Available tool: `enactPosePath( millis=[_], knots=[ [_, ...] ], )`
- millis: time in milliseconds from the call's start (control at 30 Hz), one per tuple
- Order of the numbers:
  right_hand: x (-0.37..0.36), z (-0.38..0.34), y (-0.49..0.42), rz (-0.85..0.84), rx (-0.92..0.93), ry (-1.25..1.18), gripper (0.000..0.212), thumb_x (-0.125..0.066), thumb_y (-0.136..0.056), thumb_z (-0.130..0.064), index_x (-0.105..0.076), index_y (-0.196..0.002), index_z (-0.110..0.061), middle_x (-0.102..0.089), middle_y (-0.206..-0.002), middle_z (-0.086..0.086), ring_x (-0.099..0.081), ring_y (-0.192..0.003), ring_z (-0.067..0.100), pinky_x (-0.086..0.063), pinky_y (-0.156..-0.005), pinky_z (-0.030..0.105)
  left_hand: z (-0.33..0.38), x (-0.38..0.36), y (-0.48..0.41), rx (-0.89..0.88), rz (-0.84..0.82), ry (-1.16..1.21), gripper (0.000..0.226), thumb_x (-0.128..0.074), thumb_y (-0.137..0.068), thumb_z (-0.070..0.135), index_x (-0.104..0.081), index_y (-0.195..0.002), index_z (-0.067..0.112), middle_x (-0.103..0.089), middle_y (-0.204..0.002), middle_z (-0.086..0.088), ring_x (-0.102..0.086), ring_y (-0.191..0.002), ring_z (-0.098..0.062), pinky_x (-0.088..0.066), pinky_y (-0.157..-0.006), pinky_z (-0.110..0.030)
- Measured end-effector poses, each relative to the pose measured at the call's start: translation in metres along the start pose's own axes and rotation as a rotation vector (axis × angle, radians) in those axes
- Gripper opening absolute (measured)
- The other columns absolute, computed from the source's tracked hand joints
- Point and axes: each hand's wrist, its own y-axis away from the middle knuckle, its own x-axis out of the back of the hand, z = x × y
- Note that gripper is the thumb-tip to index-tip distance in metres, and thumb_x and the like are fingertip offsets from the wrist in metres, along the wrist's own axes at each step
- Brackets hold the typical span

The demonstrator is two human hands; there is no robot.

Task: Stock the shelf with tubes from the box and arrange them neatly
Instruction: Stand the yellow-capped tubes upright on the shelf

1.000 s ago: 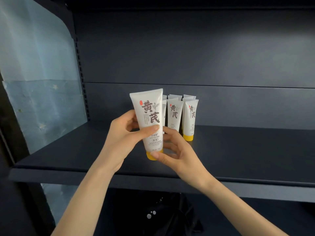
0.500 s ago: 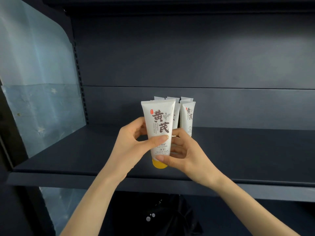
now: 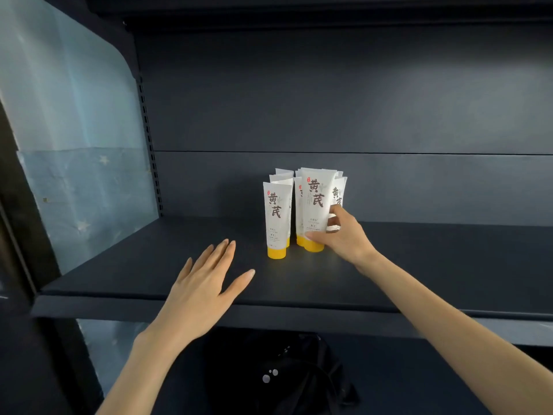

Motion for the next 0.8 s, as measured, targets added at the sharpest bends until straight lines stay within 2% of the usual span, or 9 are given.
enactPosePath(
  millis=[100,267,500,633,733,800],
  knots=[
    [-0.008,0.011,-0.012,0.007,-0.046,0.038,0.048,-0.076,-0.077,-0.018,-0.048,-0.116,-0.02,-0.056,-0.108,-0.003,-0.055,-0.097,0.011,-0.041,-0.061,0.012,-0.005,0.0,0.002,0.019,0.007,-0.005,0.085,-0.007,-0.078,0.071,0.004,-0.15,0.029,0.002,-0.159,0.013,0.002,-0.146,-0.006,-0.003,-0.118,-0.031],
    [-0.024,0.024,-0.019,0.025,-0.081,0.097,0.054,-0.076,-0.078,-0.018,-0.045,-0.122,-0.015,-0.049,-0.109,-0.004,-0.049,-0.103,0.012,-0.044,-0.075,0.021,-0.01,0.001,0.005,0.03,-0.006,0.02,0.085,-0.007,-0.076,0.073,-0.001,-0.151,0.033,0.0,-0.159,0.015,0.0,-0.146,-0.006,-0.008,-0.117,-0.031],
    [-0.034,0.026,-0.024,0.05,-0.103,0.095,0.058,-0.076,-0.079,-0.02,-0.043,-0.126,-0.014,-0.053,-0.123,0.003,-0.048,-0.108,0.014,-0.044,-0.074,0.022,-0.014,0.002,0.005,0.019,-0.012,0.039,0.077,-0.014,-0.082,0.07,-0.006,-0.15,0.034,-0.003,-0.159,0.014,-0.005,-0.146,-0.008,-0.012,-0.117,-0.032],
    [-0.036,0.026,-0.024,0.078,-0.119,0.103,0.055,-0.076,-0.079,-0.02,-0.044,-0.124,-0.013,-0.054,-0.125,0.005,-0.051,-0.114,0.018,-0.045,-0.079,0.025,-0.016,0.003,0.004,-0.007,-0.013,0.034,0.074,-0.017,-0.086,0.068,-0.006,-0.151,0.034,-0.004,-0.159,0.013,-0.006,-0.146,-0.009,-0.012,-0.117,-0.033],
    [-0.033,0.026,-0.02,0.089,-0.135,0.111,0.053,-0.076,-0.08,-0.024,-0.044,-0.12,-0.013,-0.054,-0.119,0.002,-0.054,-0.108,0.017,-0.047,-0.073,0.021,-0.02,0.004,0.004,-0.024,-0.02,0.02,0.075,-0.015,-0.084,0.069,-0.006,-0.151,0.034,-0.005,-0.159,0.013,-0.007,-0.146,-0.009,-0.011,-0.117,-0.032],
    [-0.026,0.025,-0.013,0.094,-0.137,0.131,0.055,-0.072,-0.083,-0.028,-0.041,-0.127,-0.012,-0.052,-0.126,0.004,-0.053,-0.105,0.015,-0.046,-0.068,0.019,-0.024,0.004,0.003,-0.037,-0.025,0.01,0.078,-0.012,-0.082,0.069,-0.006,-0.151,0.033,-0.006,-0.159,0.012,-0.008,-0.146,-0.01,-0.011,-0.117,-0.033]
  ],
)
